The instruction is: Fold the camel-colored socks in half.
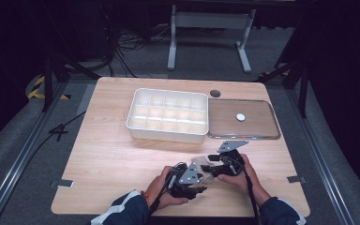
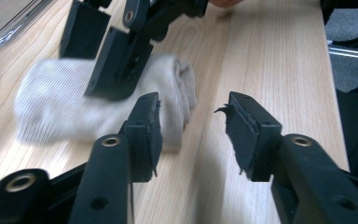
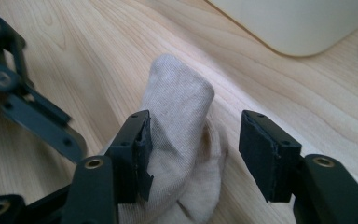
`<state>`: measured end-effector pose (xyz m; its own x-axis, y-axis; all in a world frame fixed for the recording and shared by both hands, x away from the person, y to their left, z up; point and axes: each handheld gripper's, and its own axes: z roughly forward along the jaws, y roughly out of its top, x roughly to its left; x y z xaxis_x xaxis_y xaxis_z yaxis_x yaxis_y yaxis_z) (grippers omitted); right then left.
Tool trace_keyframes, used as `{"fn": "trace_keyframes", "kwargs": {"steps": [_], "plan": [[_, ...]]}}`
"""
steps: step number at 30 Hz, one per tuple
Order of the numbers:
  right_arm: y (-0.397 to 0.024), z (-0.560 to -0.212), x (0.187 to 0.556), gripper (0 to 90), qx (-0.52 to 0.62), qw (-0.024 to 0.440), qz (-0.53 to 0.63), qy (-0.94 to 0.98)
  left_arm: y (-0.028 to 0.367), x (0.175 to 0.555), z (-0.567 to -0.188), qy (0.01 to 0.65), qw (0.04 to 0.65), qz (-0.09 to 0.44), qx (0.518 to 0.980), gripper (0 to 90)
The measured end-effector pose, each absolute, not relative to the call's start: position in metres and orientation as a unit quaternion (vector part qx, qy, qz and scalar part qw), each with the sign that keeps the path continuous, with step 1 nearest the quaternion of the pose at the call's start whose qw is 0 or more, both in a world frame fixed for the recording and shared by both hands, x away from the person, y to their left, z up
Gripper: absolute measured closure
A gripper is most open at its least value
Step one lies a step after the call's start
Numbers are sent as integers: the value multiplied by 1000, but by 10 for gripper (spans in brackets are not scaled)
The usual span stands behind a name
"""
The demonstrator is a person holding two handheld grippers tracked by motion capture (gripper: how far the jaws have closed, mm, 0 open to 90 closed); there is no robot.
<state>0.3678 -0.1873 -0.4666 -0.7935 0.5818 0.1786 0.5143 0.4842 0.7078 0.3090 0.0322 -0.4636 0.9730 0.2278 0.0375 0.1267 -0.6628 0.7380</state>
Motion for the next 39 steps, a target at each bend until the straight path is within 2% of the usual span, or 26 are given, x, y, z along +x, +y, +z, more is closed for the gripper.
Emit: {"fn": "trace_keyframes", "kwargs": {"steps": [3, 8, 10, 13, 15, 19, 23, 34, 39], "plan": [[-190, -470, 371, 475, 325, 15, 398, 858, 45, 309, -460, 90, 383, 70, 917, 488], [-193, -475, 378, 539, 335, -38, 403, 850, 72, 311, -458, 111, 358, 84, 923, 399], [-194, -476, 379, 566, 334, -51, 407, 849, 87, 313, -457, 118, 346, 90, 926, 379], [-194, -476, 379, 622, 330, -59, 409, 849, 111, 315, -456, 133, 335, 65, 930, 314], [-193, -475, 378, 652, 328, -62, 411, 849, 127, 314, -459, 150, 325, 74, 931, 282], [-192, -474, 377, 681, 320, -55, 410, 853, 154, 317, -465, 180, 331, 77, 923, 246], [-192, -473, 375, 703, 315, -50, 412, 854, 165, 326, -467, 205, 334, 86, 916, 222], [-190, -466, 365, 728, 289, -3, 410, 865, 162, 338, -476, 223, 332, 79, 913, 211], [-190, -462, 362, 732, 280, 11, 408, 869, 163, 338, -478, 229, 339, 79, 909, 175]]}}
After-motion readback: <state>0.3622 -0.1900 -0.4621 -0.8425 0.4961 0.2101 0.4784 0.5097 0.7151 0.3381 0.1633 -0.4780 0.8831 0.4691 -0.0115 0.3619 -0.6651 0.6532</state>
